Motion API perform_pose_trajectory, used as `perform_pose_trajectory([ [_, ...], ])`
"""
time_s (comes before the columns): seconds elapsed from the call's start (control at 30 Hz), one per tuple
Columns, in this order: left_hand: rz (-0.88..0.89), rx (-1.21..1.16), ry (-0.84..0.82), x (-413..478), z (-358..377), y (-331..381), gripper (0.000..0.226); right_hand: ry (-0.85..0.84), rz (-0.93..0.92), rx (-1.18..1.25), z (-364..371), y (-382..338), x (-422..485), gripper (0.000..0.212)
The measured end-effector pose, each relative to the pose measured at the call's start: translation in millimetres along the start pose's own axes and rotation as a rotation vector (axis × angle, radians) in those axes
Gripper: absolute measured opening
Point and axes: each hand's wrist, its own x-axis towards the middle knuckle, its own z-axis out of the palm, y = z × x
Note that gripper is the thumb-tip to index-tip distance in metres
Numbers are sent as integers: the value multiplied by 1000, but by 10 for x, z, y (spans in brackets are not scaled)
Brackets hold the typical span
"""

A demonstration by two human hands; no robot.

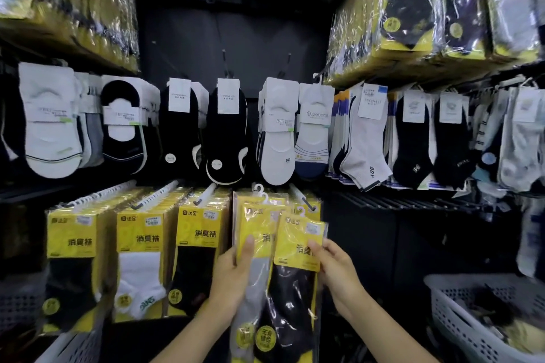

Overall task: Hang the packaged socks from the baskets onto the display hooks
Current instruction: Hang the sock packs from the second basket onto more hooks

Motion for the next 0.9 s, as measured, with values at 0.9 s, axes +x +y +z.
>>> perform_pose_trajectory([
  [0.9, 212, 41, 68, 652, -192, -268, 36, 344, -105, -132, -101, 496, 1398, 11],
])
